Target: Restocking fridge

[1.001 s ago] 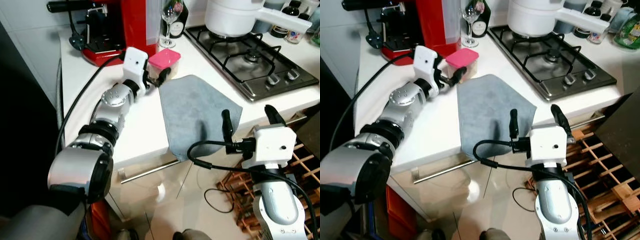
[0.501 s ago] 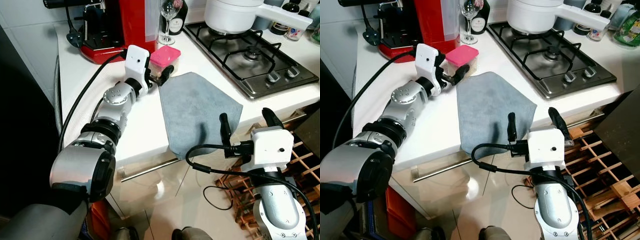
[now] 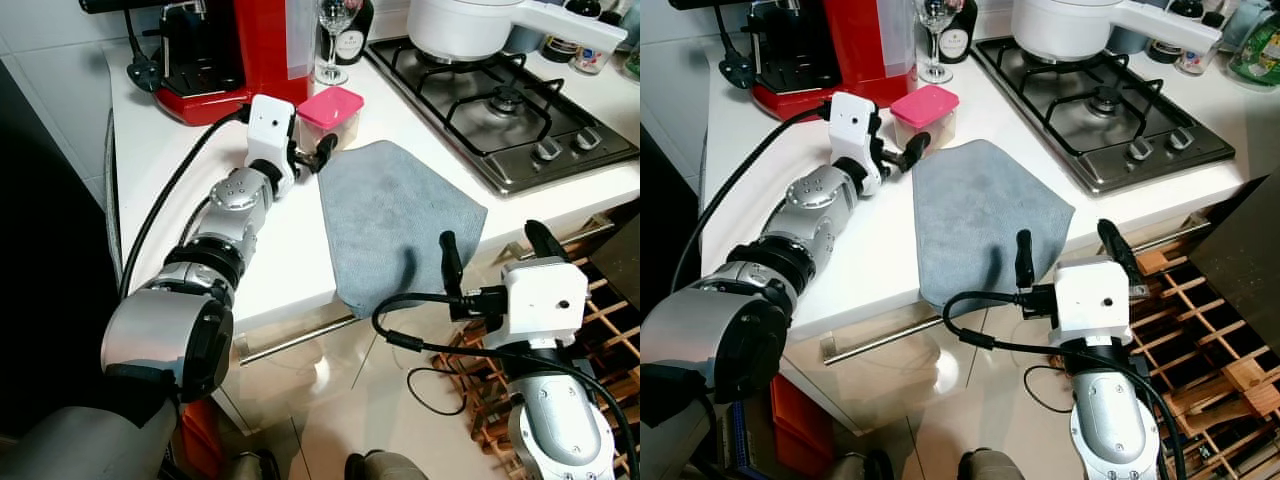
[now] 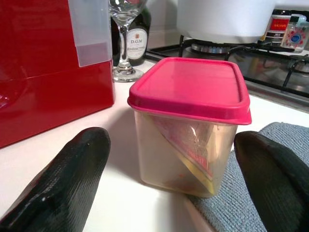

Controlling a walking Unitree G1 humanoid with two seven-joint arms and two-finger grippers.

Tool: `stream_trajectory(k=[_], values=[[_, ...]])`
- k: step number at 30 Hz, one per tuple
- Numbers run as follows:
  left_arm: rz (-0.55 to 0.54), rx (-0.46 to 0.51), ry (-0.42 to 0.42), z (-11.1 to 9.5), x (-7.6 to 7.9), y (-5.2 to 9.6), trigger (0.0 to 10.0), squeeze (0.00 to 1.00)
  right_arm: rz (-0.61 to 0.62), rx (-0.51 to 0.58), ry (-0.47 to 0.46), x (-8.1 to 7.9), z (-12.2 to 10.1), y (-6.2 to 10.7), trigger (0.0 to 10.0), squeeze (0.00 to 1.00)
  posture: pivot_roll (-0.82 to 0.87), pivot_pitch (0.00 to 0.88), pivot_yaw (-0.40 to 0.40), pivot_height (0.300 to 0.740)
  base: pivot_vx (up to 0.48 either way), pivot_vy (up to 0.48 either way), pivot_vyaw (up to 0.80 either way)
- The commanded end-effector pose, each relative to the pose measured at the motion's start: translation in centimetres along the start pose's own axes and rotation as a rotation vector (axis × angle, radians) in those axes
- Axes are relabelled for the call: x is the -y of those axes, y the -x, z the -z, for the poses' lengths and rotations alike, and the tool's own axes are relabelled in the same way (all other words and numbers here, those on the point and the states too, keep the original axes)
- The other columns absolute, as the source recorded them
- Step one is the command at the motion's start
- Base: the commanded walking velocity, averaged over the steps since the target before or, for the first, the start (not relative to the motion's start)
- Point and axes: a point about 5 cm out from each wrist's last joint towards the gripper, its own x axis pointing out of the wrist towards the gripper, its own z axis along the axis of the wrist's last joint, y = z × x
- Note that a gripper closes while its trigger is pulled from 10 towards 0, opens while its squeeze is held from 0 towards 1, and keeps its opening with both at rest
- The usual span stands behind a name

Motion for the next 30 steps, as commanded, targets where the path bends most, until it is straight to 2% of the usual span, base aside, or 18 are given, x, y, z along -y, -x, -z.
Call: stream_trajectory(k=[1, 8, 14, 15, 18, 30], values=[[0.022, 0.000, -0.019, -0.7, 0.4, -0.4, 10.0, 0.00, 0.001, 0.006, 0.009, 0.2, -0.4, 0.1, 10.0, 0.09, -0.47, 0.144, 0.008, 0.740, 0.000, 0.000, 0.00], [0.088, -0.022, -0.053, -0.6, 2.0, -0.8, 10.0, 0.00, -0.002, 0.002, 0.012, 0.2, -0.4, 0.3, 10.0, 0.10, -0.48, 0.146, 0.009, 0.740, 0.000, 0.000, 0.00], [0.086, -0.032, -0.063, -0.5, 2.2, -0.9, 10.0, 0.00, -0.002, 0.001, 0.012, 0.2, -0.4, 0.3, 10.0, 0.09, -0.48, 0.147, 0.012, 0.740, 0.000, 0.000, 0.00], [0.058, -0.059, -0.081, -0.2, 2.3, -0.9, 0.0, 0.00, -0.002, -0.001, 0.013, 0.2, -0.5, 0.3, 10.0, 0.10, -0.49, 0.149, 0.014, 0.740, 0.000, 0.000, 0.00], [0.010, -0.087, -0.069, 0.1, 2.1, -0.9, 0.0, 0.00, -0.001, -0.003, 0.014, 0.2, -0.4, 0.4, 10.0, 0.09, -0.49, 0.149, 0.014, 0.740, 0.000, 0.000, 0.00], [0.007, -0.073, 0.025, -0.1, 1.8, -0.9, 0.0, 0.00, -0.003, -0.011, 0.018, 0.2, -0.3, 0.4, 10.0, 0.09, -0.49, 0.148, 0.016, 0.740, 0.000, 0.000, 0.00]])
